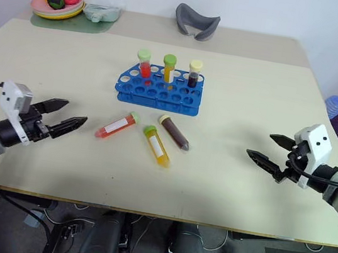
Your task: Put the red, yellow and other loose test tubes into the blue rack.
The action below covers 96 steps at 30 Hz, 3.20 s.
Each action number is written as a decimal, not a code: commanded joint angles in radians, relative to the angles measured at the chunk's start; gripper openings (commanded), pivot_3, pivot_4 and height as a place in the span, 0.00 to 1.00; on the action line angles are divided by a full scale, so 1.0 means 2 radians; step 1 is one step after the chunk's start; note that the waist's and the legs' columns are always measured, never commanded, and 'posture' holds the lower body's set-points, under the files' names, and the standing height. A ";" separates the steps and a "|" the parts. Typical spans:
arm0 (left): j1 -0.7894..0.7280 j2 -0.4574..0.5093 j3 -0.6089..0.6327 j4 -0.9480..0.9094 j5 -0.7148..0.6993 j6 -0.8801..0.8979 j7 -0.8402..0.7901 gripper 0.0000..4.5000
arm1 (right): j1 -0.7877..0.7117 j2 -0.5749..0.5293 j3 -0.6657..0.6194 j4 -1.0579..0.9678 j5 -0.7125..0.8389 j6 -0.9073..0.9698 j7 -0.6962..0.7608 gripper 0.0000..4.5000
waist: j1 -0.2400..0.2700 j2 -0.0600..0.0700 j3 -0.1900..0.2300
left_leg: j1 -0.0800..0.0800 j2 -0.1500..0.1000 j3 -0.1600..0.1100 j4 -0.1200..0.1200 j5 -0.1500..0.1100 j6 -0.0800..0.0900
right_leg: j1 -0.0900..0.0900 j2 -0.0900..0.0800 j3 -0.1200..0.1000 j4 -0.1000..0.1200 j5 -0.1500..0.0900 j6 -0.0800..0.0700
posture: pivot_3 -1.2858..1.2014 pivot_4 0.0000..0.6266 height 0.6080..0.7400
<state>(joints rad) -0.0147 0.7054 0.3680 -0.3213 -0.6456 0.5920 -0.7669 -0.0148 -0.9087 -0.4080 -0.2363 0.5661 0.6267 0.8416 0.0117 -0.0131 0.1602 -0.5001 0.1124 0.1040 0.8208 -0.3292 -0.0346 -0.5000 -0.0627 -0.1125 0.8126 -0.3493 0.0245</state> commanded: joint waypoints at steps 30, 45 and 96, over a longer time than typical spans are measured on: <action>0.015 -0.007 -0.091 -0.047 0.021 -0.076 -0.086 0.99 | -0.501 0.131 0.247 0.010 0.333 0.494 -0.452 1.00 | -0.003 0.001 0.001 | 0.001 0.000 0.001 -0.001 0.000 0.001 | 0.001 0.000 0.000 -0.002 0.000 0.000 | 0.52 0.24 0.44; -0.024 -0.034 -0.109 -0.022 0.028 -0.087 -0.067 0.99 | -0.370 0.118 0.192 -0.113 0.219 0.384 -0.475 1.00 | 0.000 0.001 0.001 | 0.001 0.000 0.001 -0.002 -0.001 0.001 | 0.001 0.000 0.000 -0.002 0.000 0.000 | 0.52 0.24 0.44; -0.012 -0.003 -0.094 -0.011 0.034 -0.091 -0.091 0.99 | -0.410 0.154 0.257 -0.081 0.222 0.494 -0.385 1.00 | -0.003 0.001 0.001 | 0.001 0.000 0.001 -0.003 -0.001 0.001 | 0.001 0.000 0.000 -0.004 0.000 0.000 | 0.52 0.24 0.44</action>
<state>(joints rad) -0.0375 0.6877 0.1761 -0.3128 -0.5779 0.4239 -0.9430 -0.8021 -0.6039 0.0960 -0.4007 0.9873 1.6076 0.1037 0.0065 -0.0105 0.1617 -0.4980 0.1130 0.1051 0.8142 -0.3302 -0.0328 -0.4984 -0.0625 -0.1118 0.8049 -0.3489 0.0245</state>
